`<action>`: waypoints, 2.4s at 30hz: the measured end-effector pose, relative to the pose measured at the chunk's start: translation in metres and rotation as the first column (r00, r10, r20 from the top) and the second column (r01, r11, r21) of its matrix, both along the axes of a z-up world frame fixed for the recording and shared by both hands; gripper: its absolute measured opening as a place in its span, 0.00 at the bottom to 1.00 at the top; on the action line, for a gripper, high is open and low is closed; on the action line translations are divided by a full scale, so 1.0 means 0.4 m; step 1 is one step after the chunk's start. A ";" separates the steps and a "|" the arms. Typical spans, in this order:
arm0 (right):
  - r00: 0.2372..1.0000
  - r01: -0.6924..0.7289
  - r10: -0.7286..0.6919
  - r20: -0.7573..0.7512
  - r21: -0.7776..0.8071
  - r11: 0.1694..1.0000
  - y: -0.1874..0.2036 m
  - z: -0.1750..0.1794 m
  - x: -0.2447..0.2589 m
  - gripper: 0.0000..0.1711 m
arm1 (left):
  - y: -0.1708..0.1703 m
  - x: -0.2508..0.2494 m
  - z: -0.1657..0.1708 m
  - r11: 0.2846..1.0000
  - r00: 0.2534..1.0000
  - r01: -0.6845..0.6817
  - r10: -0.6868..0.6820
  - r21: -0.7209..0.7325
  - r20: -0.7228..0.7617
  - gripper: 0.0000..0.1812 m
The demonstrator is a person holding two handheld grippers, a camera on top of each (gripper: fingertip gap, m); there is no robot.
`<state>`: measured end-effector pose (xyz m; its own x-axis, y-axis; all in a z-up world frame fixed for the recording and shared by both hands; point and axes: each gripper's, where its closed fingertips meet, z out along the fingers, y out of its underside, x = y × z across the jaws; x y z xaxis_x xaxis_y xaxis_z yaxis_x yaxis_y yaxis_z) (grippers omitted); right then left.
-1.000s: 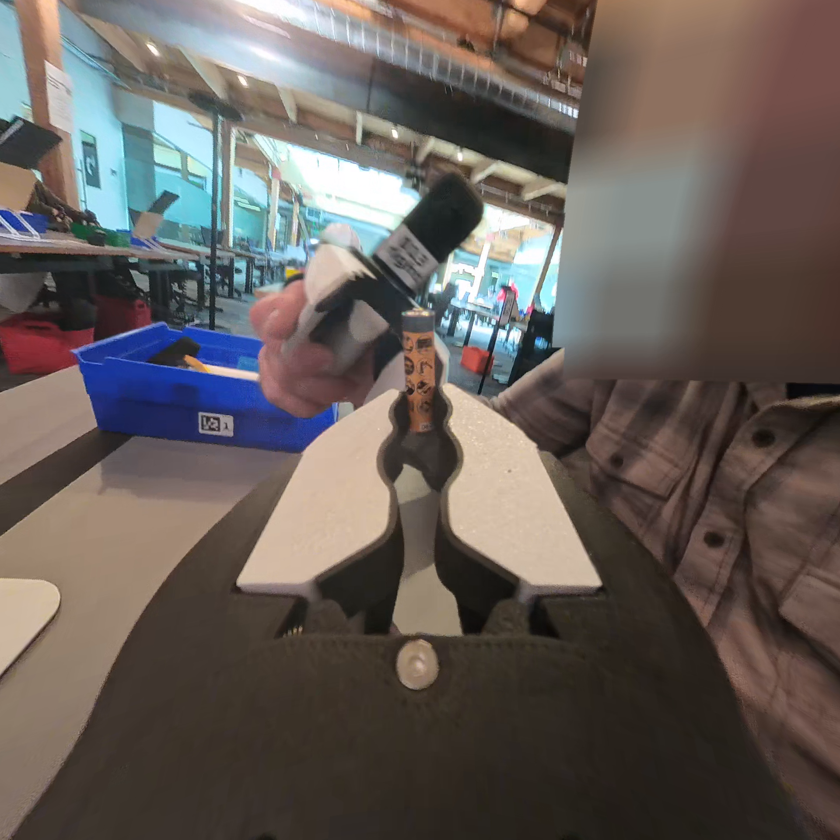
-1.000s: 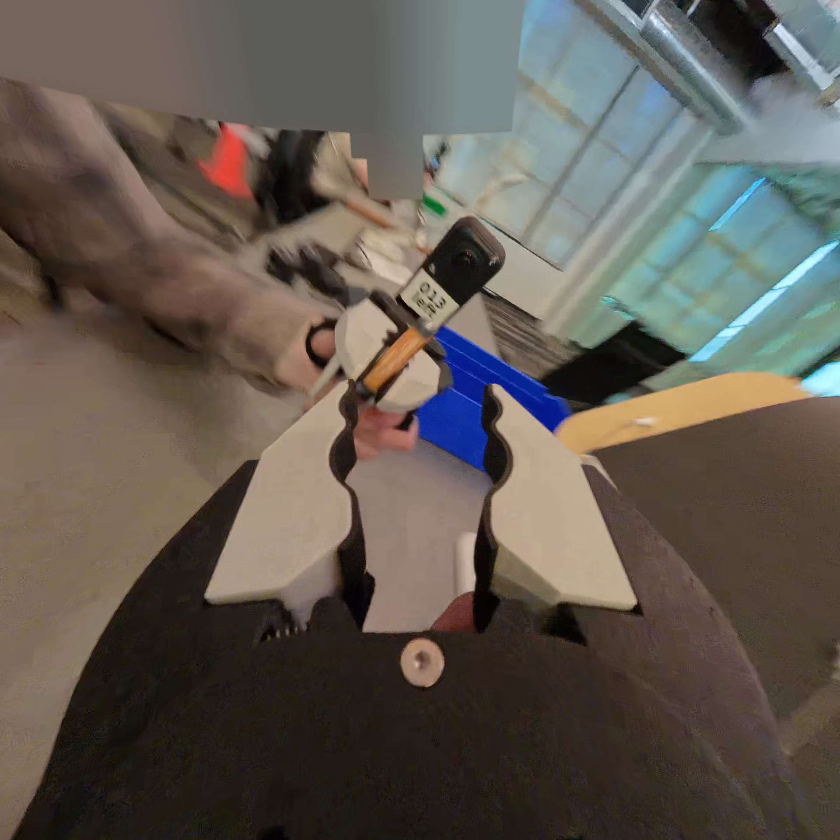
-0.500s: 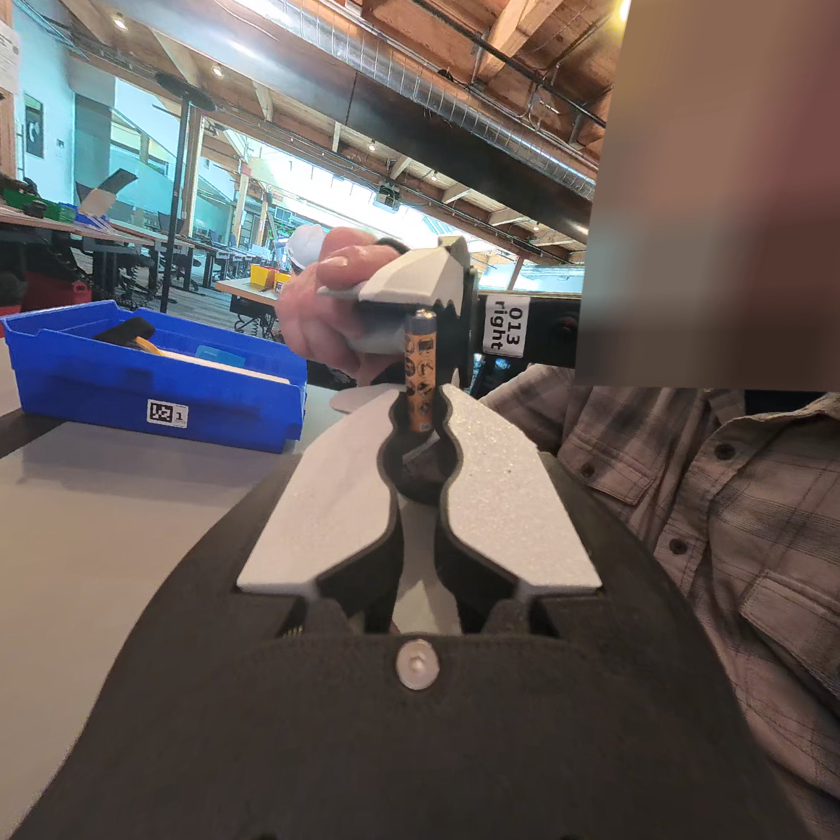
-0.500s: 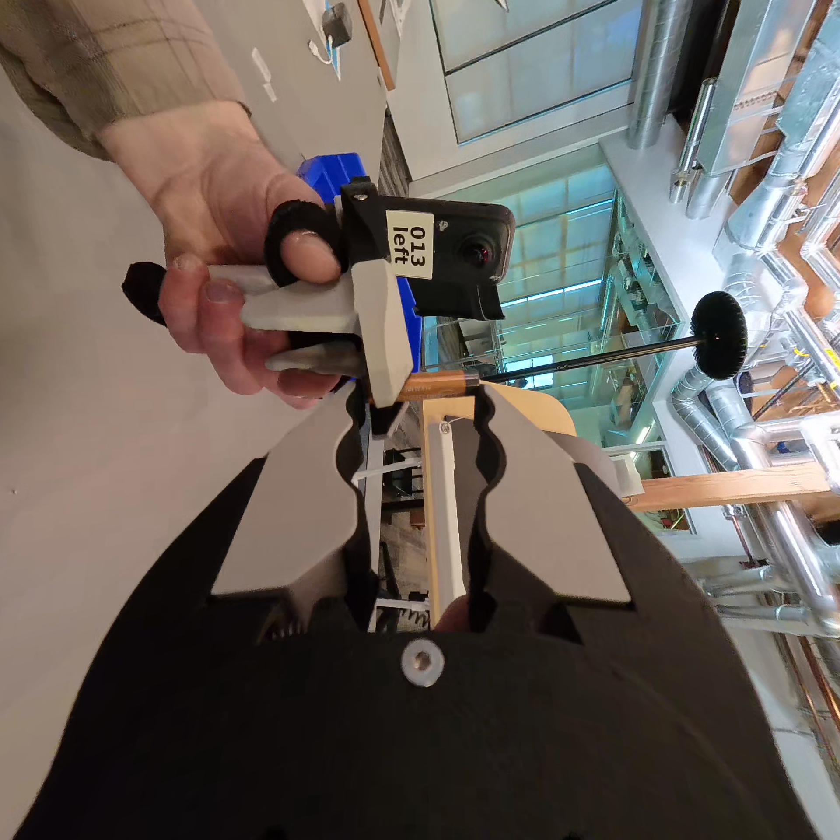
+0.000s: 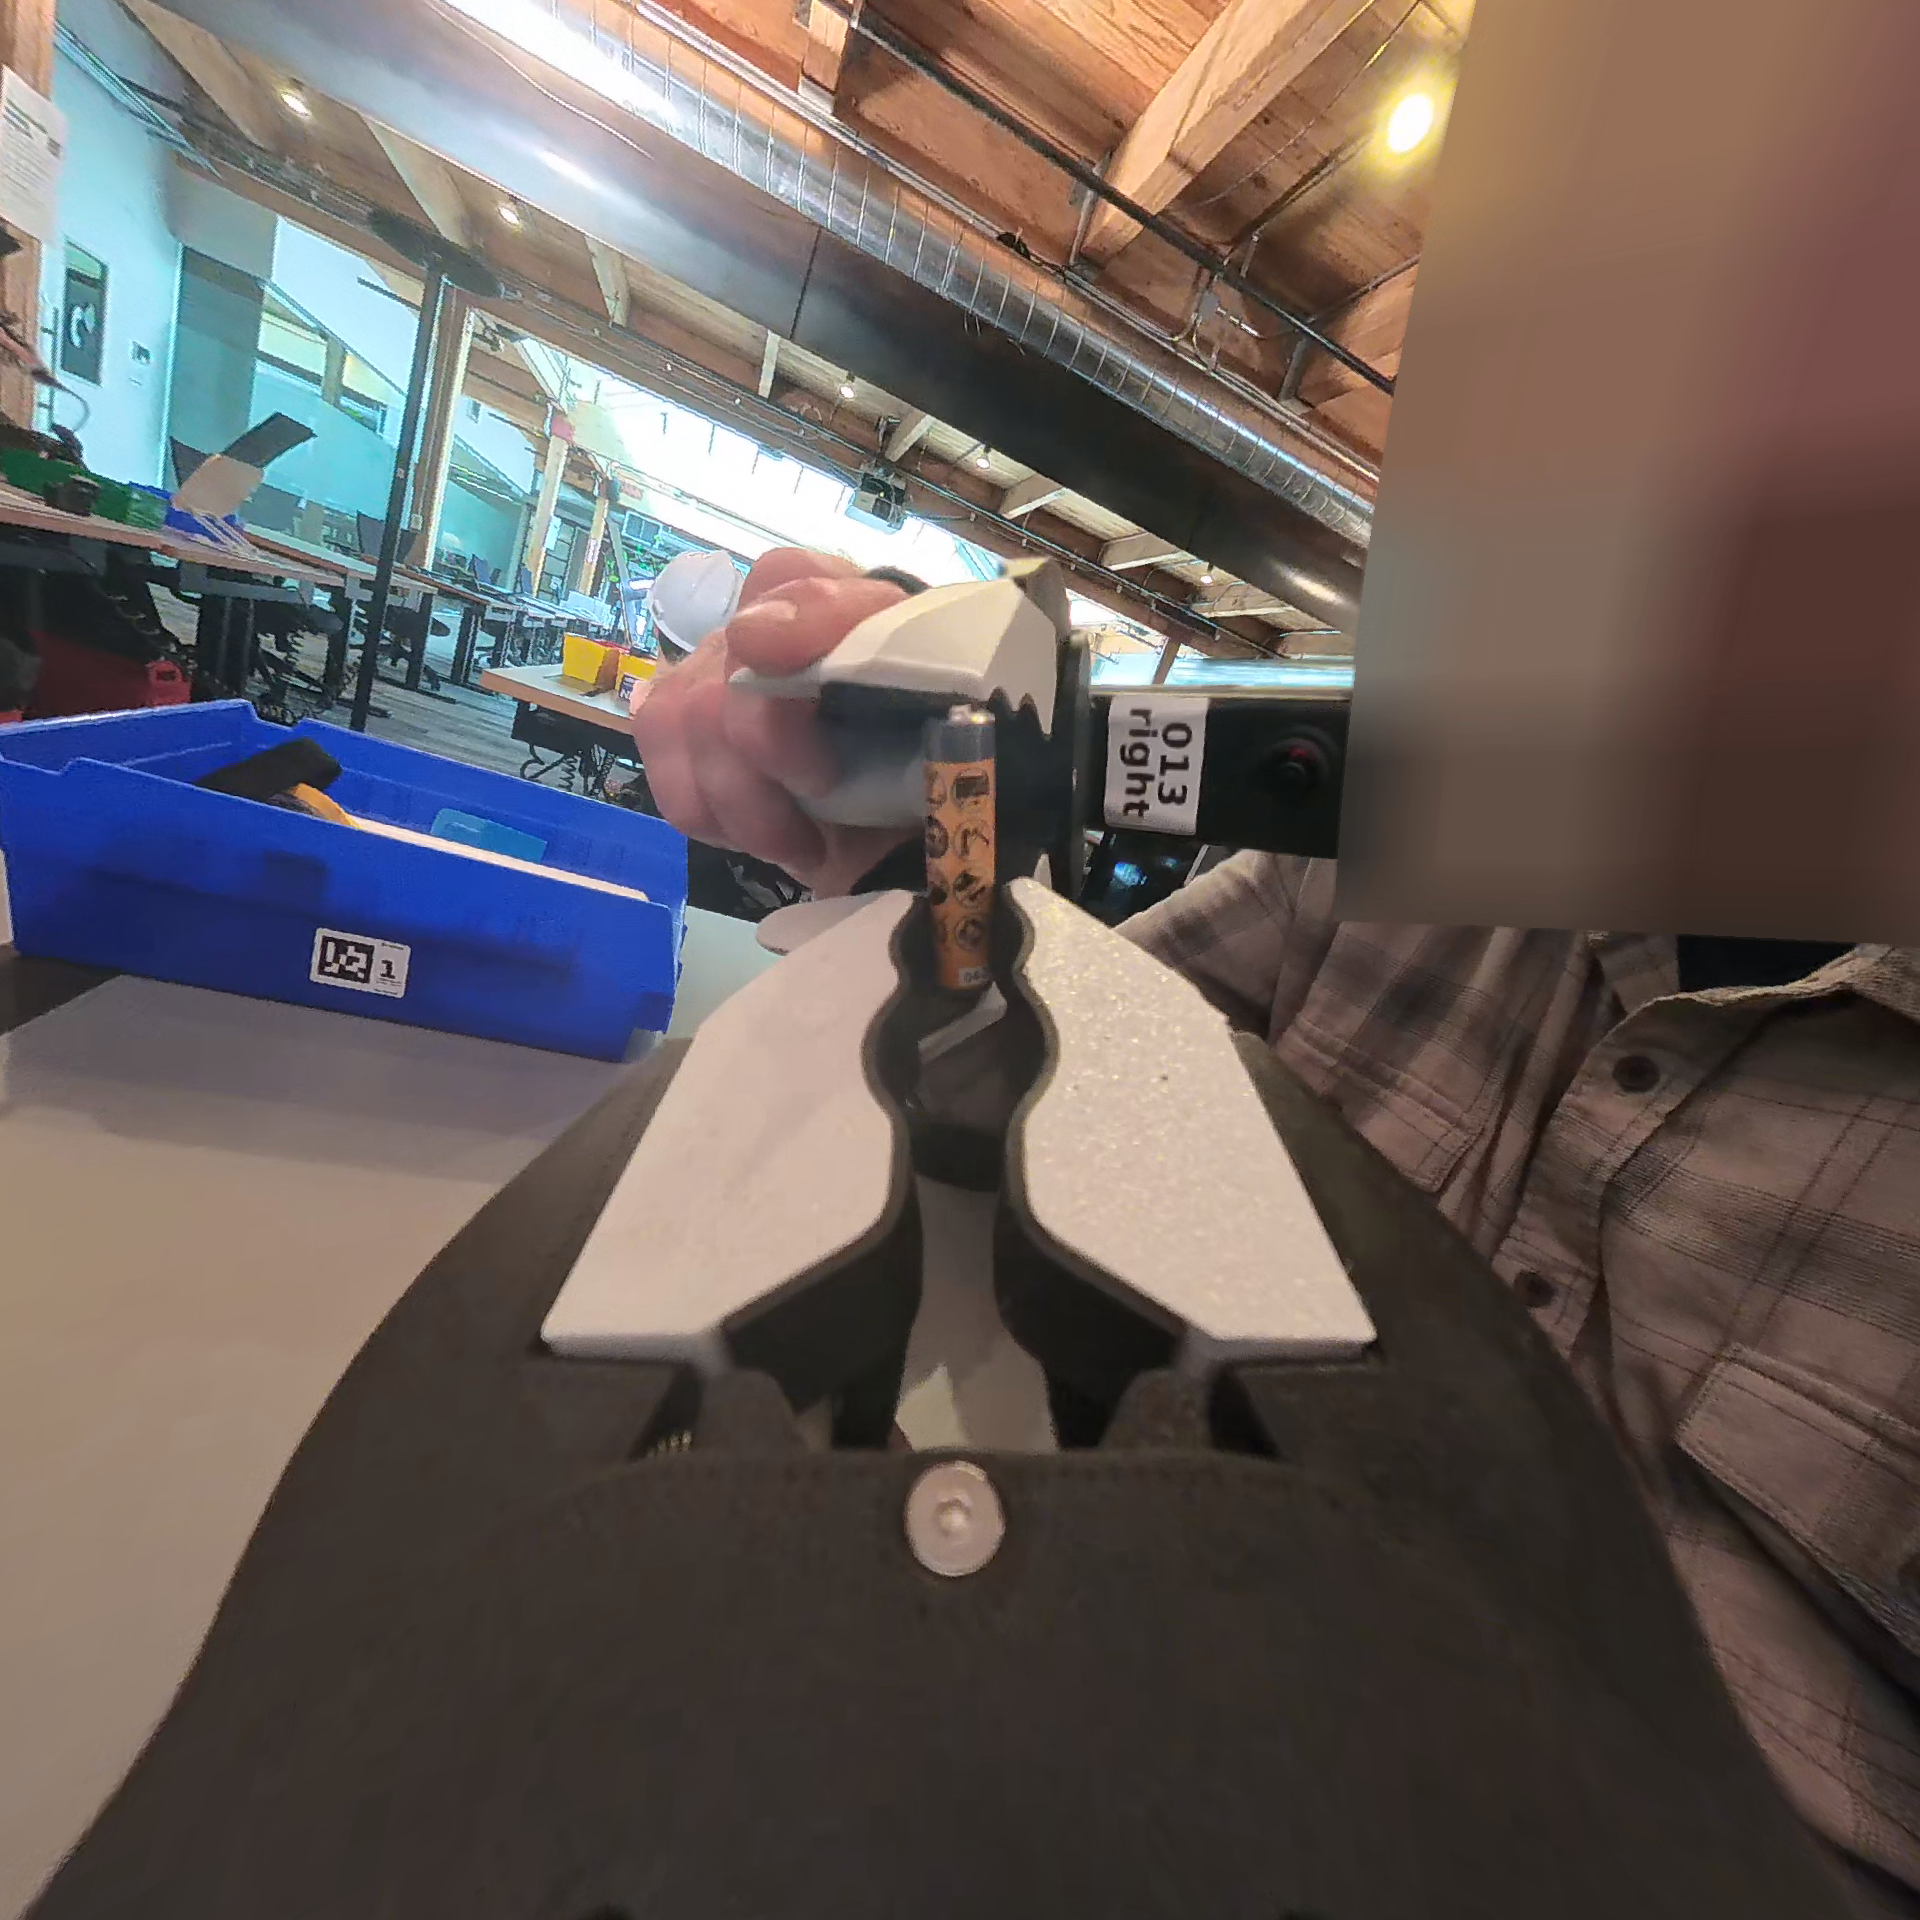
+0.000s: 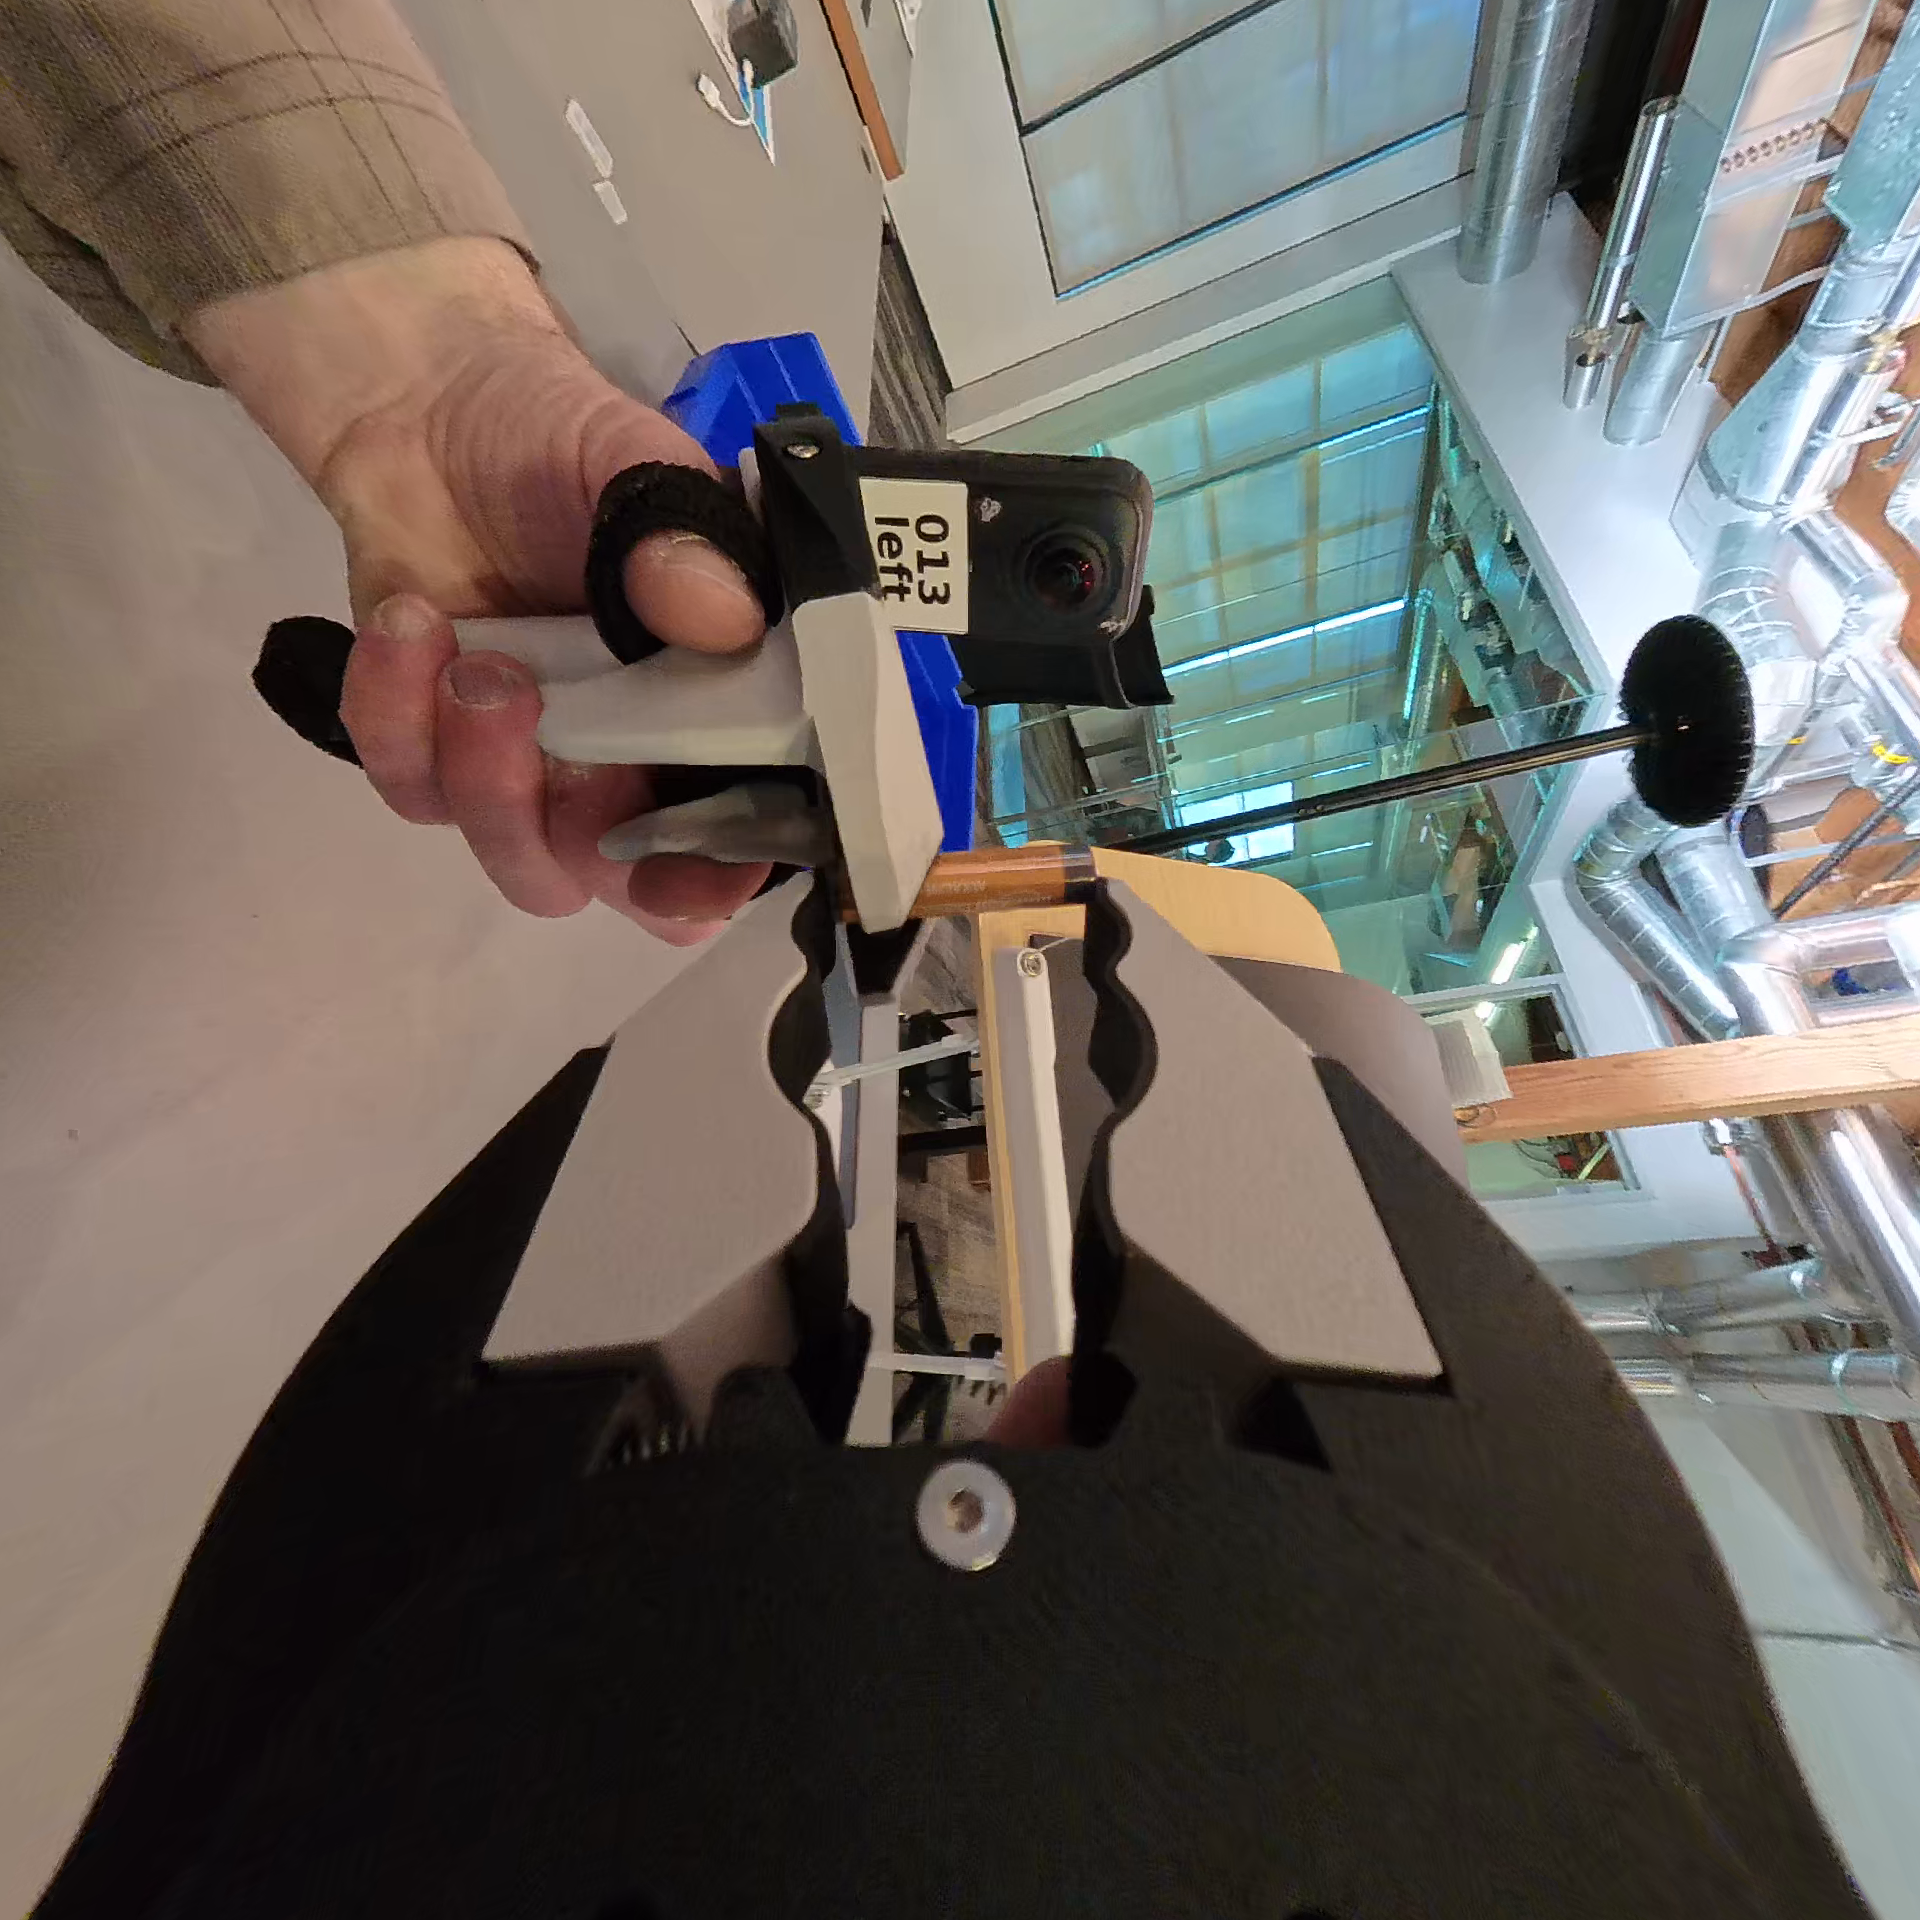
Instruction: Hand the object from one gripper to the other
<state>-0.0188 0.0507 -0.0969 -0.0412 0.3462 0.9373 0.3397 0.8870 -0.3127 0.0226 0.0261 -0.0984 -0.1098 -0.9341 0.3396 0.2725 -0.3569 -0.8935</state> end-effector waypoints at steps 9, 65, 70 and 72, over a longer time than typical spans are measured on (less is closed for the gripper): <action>0.999 -0.032 0.032 0.004 0.053 0.998 -0.016 -0.001 -0.002 0.27 | -0.006 0.006 -0.008 1.000 1.000 0.020 -0.020 -0.007 -0.012 0.06; 0.982 -0.183 0.139 -0.126 -0.807 0.561 0.048 -0.063 0.003 0.10 | 0.125 -0.003 -0.113 0.865 0.823 -0.368 0.474 0.342 -0.314 0.06; 0.975 -0.199 0.184 -0.123 -0.851 0.486 0.033 -0.066 0.010 0.04 | 0.124 -0.003 -0.108 0.845 0.811 -0.374 0.498 0.382 -0.307 0.06; 0.974 -0.202 0.190 -0.124 -0.854 0.480 0.032 -0.067 0.011 0.04 | 0.125 -0.002 -0.109 0.840 0.808 -0.379 0.505 0.389 -0.303 0.06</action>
